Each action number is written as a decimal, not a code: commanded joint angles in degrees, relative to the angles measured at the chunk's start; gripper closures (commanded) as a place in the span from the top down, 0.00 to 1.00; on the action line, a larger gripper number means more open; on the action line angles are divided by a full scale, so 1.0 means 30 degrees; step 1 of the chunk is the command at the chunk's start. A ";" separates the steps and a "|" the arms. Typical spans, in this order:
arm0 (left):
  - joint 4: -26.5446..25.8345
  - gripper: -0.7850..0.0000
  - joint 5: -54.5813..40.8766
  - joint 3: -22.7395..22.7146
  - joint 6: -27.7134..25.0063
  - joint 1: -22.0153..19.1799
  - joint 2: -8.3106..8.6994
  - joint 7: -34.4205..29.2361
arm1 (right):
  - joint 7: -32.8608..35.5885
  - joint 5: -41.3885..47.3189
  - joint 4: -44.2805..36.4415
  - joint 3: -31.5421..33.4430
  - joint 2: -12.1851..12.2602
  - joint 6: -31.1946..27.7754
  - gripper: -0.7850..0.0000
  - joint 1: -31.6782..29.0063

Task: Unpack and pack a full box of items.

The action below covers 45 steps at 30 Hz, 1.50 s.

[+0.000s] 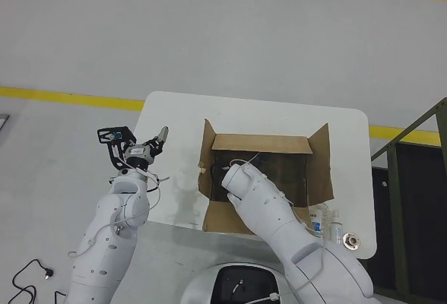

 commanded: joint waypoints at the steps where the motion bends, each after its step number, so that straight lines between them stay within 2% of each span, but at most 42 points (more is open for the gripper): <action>1: 0.0000 1.00 0.0000 0.0000 0.0000 0.0000 0.0000 0.0000 | -0.0007 0.0025 0.0119 0.0011 -0.0027 -0.0020 0.47 0.0042; 24: 0.0000 1.00 0.0000 0.0000 0.0000 0.0000 0.0000 0.0000 | -0.0186 0.0261 0.0991 0.0222 -0.0203 -0.0102 0.42 0.0383; 26: 0.0000 1.00 0.0000 0.0000 0.0000 0.0000 0.0000 0.0000 | -0.0212 0.0233 0.1035 0.0218 -0.0213 -0.0084 0.31 0.0396; 27: 0.0000 1.00 0.0000 0.0000 0.0000 0.0000 0.0000 0.0000 | -0.0214 0.0219 0.1053 0.0216 -0.0219 -0.0072 0.10 0.0406; 28: 0.0000 1.00 0.0000 0.0000 0.0000 0.0000 0.0000 0.0000 | -0.0213 0.0216 0.1064 0.0219 -0.0224 -0.0071 0.00 0.0415; 45: 0.0000 1.00 0.0000 0.0000 0.0000 0.0000 0.0000 0.0000 | -0.0533 0.0242 0.0581 0.0391 -0.0248 0.0077 0.00 0.0650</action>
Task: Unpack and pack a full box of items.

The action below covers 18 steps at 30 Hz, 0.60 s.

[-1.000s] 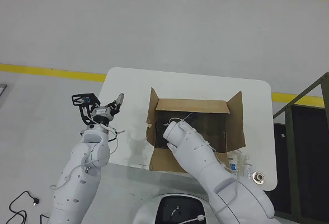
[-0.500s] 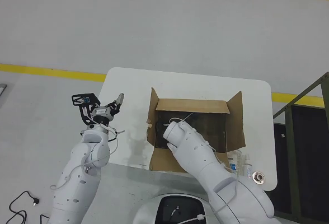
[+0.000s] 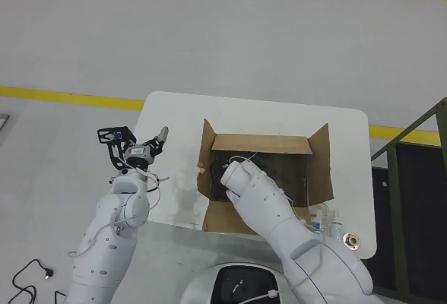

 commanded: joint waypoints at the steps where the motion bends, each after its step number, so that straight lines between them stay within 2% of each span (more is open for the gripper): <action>1: 0.0000 1.00 0.0000 0.0000 0.0000 0.0000 0.0000 0.0000 | -0.0228 -0.0088 -0.0083 0.0013 0.0019 0.0106 0.00 0.0011; 6: 0.0000 1.00 0.0000 0.0000 0.0000 0.0000 0.0000 0.0000 | -0.0398 -0.1128 -0.0366 -0.0540 -0.0076 0.0018 0.00 -0.0066; 14: 0.0000 1.00 0.0000 0.0000 0.0000 0.0000 0.0000 0.0000 | 0.2174 -0.4524 0.0177 -0.2387 -0.0184 -0.0864 0.00 0.0150; 18: 0.0000 1.00 0.0000 0.0000 0.0000 0.0000 0.0000 0.0000 | 0.2239 -0.3804 -0.0380 -0.1824 -0.0018 -0.0699 0.00 0.0188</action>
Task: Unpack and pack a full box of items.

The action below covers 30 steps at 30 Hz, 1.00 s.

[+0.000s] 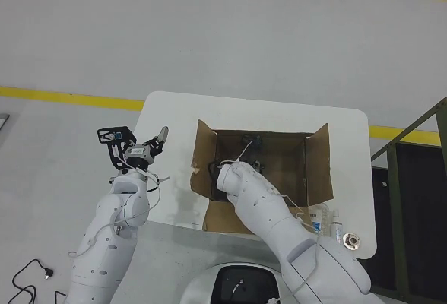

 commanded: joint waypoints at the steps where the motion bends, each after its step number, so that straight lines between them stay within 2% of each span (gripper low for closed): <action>1: 0.0000 1.00 0.0000 0.0000 0.0000 0.0000 0.0000 0.0000 | -0.0400 0.0915 -0.0464 0.0609 0.0120 0.0174 0.00 -0.0090; 3: 0.0000 1.00 0.0000 0.0000 0.0000 0.0000 0.0000 0.0000 | -0.1142 0.1639 -0.0932 0.1117 0.0187 0.0445 0.00 -0.0280; 4: 0.0000 1.00 0.0000 0.0000 0.0000 0.0000 0.0000 0.0000 | -0.1499 0.2382 -0.1223 0.1569 0.0223 0.0567 0.03 -0.0440; 8: 0.0000 1.00 0.0000 0.0000 0.0000 0.0000 0.0000 0.0000 | -0.3323 0.4242 -0.1762 0.2830 0.0291 0.1206 0.00 -0.0889; 13: 0.0000 1.00 0.0000 0.0000 0.0000 0.0000 0.0000 0.0000 | -0.5987 0.6318 -0.2088 0.4124 0.0217 0.0912 0.02 -0.1473; 15: 0.0000 1.00 0.0000 0.0000 0.0000 0.0000 0.0000 0.0000 | -0.6732 0.7056 -0.2020 0.4585 0.0211 0.0358 0.11 -0.1568; 18: 0.0000 1.00 0.0000 0.0000 0.0000 0.0000 0.0000 0.0000 | -0.7263 0.7799 -0.1649 0.5060 0.0225 -0.0239 0.37 -0.1497; 21: 0.0000 1.00 0.0000 0.0000 0.0000 0.0000 0.0000 0.0000 | -0.7391 0.8005 -0.1180 0.5208 0.0226 -0.0530 0.50 -0.1276; 22: 0.0000 1.00 0.0000 0.0000 0.0000 0.0000 0.0000 0.0000 | -0.7290 0.7978 -0.1039 0.5181 0.0214 -0.0611 0.75 -0.1187; 24: 0.0000 1.00 0.0000 0.0000 0.0000 0.0000 0.0000 0.0000 | -0.7152 0.7848 -0.0840 0.5103 0.0202 -0.0660 0.80 -0.1072; 30: 0.0000 1.00 0.0000 0.0000 0.0000 0.0000 0.0000 0.0000 | -0.7152 0.7848 -0.0840 0.5103 0.0202 -0.0660 0.80 -0.1072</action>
